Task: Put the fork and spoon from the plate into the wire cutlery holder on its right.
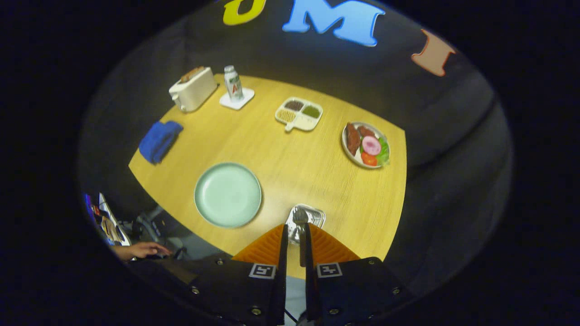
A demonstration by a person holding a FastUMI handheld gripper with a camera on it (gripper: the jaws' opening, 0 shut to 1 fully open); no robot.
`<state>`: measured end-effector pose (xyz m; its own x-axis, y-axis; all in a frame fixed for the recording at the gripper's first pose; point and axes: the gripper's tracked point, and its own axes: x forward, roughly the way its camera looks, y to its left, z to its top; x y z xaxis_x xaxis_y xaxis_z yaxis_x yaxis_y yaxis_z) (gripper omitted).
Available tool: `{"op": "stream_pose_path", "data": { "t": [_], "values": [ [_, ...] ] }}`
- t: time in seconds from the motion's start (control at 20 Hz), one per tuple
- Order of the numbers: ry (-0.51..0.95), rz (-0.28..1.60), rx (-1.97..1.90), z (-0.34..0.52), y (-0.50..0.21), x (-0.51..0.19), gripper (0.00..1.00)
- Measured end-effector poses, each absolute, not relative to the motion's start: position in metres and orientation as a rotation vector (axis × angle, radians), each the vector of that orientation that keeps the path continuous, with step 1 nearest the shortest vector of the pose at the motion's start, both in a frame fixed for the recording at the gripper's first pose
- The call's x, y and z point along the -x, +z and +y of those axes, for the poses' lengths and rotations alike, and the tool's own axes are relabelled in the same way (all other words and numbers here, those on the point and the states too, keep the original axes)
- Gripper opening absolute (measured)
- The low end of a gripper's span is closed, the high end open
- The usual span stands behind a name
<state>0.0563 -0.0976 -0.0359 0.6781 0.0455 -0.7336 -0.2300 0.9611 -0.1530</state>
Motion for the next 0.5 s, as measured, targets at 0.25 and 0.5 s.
{"op": "stream_pose_path", "data": {
  "t": [0.25, 0.5],
  "values": [
    [0.090, 0.402, 0.097, -0.034, 0.013, -0.030, 0.18],
    [0.025, 0.111, 0.053, 0.000, 0.048, 0.002, 0.18]
  ]
}}
